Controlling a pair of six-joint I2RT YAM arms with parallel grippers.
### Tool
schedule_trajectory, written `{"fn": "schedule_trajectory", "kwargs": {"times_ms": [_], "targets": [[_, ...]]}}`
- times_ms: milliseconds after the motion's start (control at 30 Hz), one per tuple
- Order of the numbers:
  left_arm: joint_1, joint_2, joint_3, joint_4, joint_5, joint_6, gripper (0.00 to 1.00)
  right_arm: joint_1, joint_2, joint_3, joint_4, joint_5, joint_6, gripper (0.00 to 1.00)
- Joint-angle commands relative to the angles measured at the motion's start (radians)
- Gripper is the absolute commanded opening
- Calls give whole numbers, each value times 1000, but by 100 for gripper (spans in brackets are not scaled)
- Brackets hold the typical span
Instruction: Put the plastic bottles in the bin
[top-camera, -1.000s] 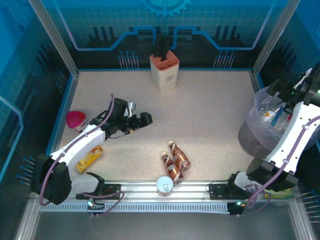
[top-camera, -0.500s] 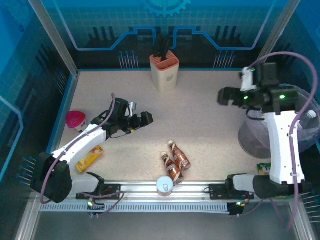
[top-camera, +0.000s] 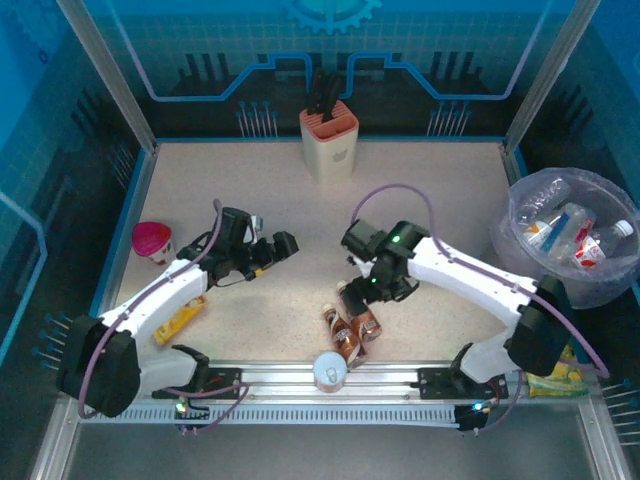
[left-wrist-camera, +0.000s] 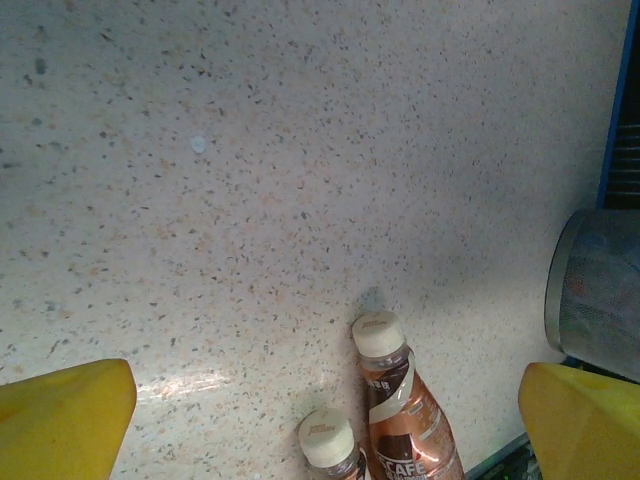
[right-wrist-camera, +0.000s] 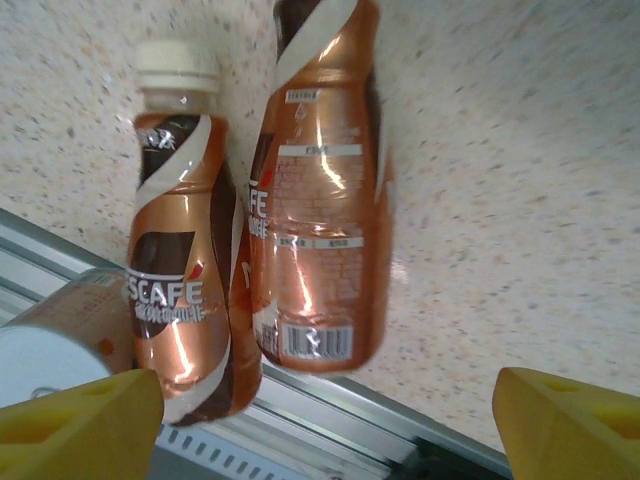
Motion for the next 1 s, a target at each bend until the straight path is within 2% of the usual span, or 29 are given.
{"fn": "schedule_trajectory", "kwargs": {"times_ms": [0, 200, 433, 567, 800, 967], "targets": [[15, -31, -27, 4, -4, -15, 99, 11, 44, -46, 108, -28, 54, 83], [18, -49, -46, 4, -4, -16, 99, 3, 135, -93, 169, -17, 48, 78], [19, -46, -43, 7, -5, -10, 99, -33, 165, -142, 205, -18, 41, 72], [20, -40, -43, 14, -7, -10, 99, -53, 183, -159, 199, 8, 41, 66], [20, -24, -34, 24, -3, -9, 99, -90, 103, -129, 139, 49, 33, 56], [20, -7, -21, 30, 5, -6, 99, -112, 17, -12, 6, 135, 29, 53]]}}
